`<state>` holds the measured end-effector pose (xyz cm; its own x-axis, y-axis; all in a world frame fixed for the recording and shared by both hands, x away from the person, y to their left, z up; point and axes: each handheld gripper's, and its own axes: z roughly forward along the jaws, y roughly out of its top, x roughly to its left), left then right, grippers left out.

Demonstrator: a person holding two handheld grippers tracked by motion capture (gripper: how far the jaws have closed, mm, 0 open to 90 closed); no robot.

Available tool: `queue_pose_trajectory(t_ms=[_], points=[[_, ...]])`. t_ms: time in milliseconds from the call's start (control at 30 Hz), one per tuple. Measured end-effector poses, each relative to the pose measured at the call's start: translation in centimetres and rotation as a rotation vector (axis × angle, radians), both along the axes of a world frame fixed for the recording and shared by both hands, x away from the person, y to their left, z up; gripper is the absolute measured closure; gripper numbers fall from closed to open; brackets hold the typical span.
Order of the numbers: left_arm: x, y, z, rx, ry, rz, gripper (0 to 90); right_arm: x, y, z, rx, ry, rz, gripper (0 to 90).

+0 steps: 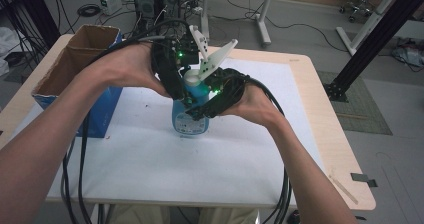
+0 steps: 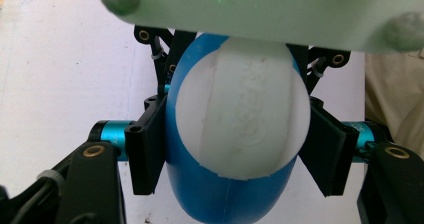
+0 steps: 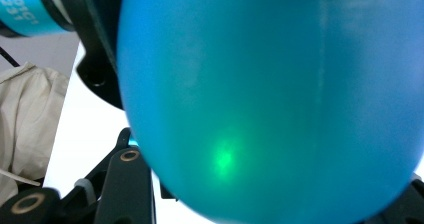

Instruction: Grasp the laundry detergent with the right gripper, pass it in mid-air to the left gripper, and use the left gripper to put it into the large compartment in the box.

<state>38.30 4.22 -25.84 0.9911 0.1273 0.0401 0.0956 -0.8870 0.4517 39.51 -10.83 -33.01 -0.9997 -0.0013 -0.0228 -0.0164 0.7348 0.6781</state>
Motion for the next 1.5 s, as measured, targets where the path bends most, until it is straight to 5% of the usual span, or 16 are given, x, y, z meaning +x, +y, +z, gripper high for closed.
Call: queue_pose_trajectory(t_ms=[1133,1500], points=[[0.06,-0.32,0.05,0.017,-0.005,-0.019,38.3,0.06,-0.19,-0.57,0.046,0.030,0.011,44.5],[-0.10,-0.26,-0.08,0.027,0.000,-0.032,38.2,0.06,-0.37,-0.71,0.049,0.036,-0.004,36.9]])
